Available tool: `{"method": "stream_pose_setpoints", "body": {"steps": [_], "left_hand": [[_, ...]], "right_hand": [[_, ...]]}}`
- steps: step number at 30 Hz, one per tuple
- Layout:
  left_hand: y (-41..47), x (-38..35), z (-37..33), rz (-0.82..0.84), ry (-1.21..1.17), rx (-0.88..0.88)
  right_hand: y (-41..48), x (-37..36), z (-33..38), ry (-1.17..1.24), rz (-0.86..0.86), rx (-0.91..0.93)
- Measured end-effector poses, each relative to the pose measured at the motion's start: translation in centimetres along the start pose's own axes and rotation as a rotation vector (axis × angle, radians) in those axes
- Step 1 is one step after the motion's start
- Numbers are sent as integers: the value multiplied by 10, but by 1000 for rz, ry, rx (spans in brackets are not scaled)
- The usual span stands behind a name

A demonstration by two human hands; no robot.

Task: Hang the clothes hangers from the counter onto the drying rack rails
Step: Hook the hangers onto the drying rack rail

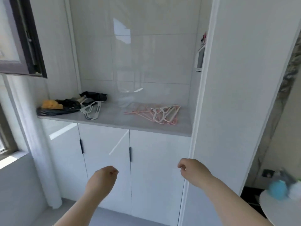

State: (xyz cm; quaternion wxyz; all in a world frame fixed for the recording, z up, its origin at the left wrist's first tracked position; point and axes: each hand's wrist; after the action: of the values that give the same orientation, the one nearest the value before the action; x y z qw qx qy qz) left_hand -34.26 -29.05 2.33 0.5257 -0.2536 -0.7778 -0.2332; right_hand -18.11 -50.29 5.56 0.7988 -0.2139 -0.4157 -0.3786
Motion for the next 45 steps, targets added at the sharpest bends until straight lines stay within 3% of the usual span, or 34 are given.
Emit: {"method": "stream_pose_setpoints", "body": {"steps": [12, 18, 23, 29, 38, 45], "left_hand": [[167, -58, -57, -183, 18, -174], [264, -71, -87, -175, 31, -97], [318, -89, -106, -80, -29, -88], [352, -121, -113, 5, 218, -37], [356, -124, -113, 39, 264, -14], [355, -121, -115, 77, 309, -2]], "right_hand": [[222, -11, -23, 69, -166, 82], [345, 0, -20, 26, -236, 148], [409, -5, -15, -36, -177, 141], [447, -10, -22, -63, -173, 62], [460, -17, -33, -110, -305, -30], [452, -23, -36, 125, -508, 2]]}}
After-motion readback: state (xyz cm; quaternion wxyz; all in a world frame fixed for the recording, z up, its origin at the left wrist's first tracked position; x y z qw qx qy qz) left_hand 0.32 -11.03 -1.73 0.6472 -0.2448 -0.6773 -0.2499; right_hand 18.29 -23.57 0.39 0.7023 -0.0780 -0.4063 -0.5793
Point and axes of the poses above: each hand's wrist, its own y-axis towards the middle knuckle, its own x-axis out of the back of the hand, z = x × y, and after that the axes turned 14 degrees about y, right-handed
